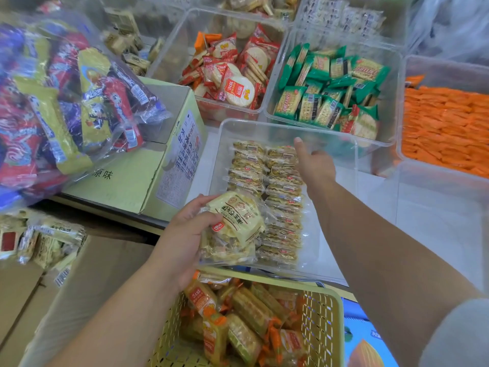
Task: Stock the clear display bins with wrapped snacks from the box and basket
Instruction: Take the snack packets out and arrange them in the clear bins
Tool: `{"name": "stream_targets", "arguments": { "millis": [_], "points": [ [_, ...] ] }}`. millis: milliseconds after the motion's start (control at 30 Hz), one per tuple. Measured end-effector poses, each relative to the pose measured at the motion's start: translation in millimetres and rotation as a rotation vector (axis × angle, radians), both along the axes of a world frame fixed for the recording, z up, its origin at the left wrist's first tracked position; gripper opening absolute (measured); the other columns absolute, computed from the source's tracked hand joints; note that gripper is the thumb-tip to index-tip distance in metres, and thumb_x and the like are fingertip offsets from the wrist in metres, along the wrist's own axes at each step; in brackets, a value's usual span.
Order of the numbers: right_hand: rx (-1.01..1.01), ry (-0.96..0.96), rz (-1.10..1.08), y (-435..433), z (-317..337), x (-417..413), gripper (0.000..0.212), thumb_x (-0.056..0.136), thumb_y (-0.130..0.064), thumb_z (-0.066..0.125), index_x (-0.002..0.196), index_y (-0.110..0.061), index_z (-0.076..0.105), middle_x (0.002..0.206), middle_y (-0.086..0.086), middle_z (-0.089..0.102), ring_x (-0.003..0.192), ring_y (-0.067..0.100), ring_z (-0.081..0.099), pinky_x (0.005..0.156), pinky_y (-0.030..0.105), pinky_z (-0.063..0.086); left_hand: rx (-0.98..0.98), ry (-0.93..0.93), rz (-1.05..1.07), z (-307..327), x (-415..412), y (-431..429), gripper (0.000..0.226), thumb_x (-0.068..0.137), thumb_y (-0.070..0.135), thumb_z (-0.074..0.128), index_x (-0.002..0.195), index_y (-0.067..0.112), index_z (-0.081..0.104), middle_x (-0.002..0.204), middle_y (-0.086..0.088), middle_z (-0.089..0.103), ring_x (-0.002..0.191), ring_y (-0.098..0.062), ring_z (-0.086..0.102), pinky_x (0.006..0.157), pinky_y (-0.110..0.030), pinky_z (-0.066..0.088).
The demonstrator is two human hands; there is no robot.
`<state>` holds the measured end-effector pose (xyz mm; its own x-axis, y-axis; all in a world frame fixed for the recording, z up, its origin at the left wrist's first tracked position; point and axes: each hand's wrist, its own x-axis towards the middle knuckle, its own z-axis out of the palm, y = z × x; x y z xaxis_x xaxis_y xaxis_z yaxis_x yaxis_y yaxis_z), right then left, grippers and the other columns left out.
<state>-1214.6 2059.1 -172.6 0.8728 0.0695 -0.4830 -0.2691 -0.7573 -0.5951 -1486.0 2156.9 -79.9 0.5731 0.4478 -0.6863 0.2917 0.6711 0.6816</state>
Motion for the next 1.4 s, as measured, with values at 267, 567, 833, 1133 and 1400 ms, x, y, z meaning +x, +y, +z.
{"name": "stream_targets", "arguments": {
  "millis": [267,567,833,1133,1400],
  "points": [
    [0.528,-0.211,0.520,-68,111,-121,0.033,0.084,-0.070,0.055,0.111,-0.052,0.063,0.117,-0.026,0.060,0.111,-0.007,0.056,0.077,0.009,0.048,0.084,-0.066,0.034,20,-13,-18,0.033,0.083,0.008,0.074,0.103,0.033,0.079,0.105,-0.013,0.079,0.085,-0.031,0.078,0.062,-0.044,0.062],
    [0.383,-0.310,0.838,-128,151,-181,0.077,0.068,-0.075,0.069,0.137,-0.042,0.058,0.151,-0.019,0.042,0.142,-0.002,0.030,0.115,0.027,0.032,0.211,-0.022,-0.095,46,-33,-55,0.059,0.052,0.027,0.097,0.108,0.029,0.079,0.109,-0.012,0.079,0.088,-0.031,0.079,0.063,-0.038,0.062],
    [0.337,-0.245,0.721,-133,144,-218,0.074,0.081,-0.056,0.070,0.147,-0.037,0.044,0.143,-0.020,0.051,0.128,-0.001,0.047,0.100,0.017,0.039,0.305,-0.057,-0.202,51,-47,-95,0.086,0.026,0.071,0.097,0.105,0.038,0.080,0.122,0.000,0.074,0.122,-0.029,0.065,0.107,-0.059,0.049],
    [0.408,-0.180,0.643,-152,140,-211,0.037,0.099,-0.038,0.060,0.134,-0.050,0.054,0.110,-0.026,0.067,0.100,-0.011,0.060,0.082,0.011,0.048,0.379,-0.023,-0.243,37,-62,-99,0.051,0.069,0.018,0.093,0.109,0.045,0.077,0.118,0.017,0.074,0.120,-0.020,0.064,0.101,-0.047,0.054],
    [0.049,-0.435,1.018,-165,145,-111,0.023,0.100,-0.035,0.059,0.120,-0.039,0.069,0.107,-0.011,0.071,0.091,0.006,0.062,0.079,0.023,0.050,0.337,-0.026,0.004,14,-73,-71,0.051,0.084,-0.011,0.075,0.102,0.037,0.079,0.125,0.000,0.066,0.107,-0.026,0.072,0.088,-0.047,0.060]
  ]
}}
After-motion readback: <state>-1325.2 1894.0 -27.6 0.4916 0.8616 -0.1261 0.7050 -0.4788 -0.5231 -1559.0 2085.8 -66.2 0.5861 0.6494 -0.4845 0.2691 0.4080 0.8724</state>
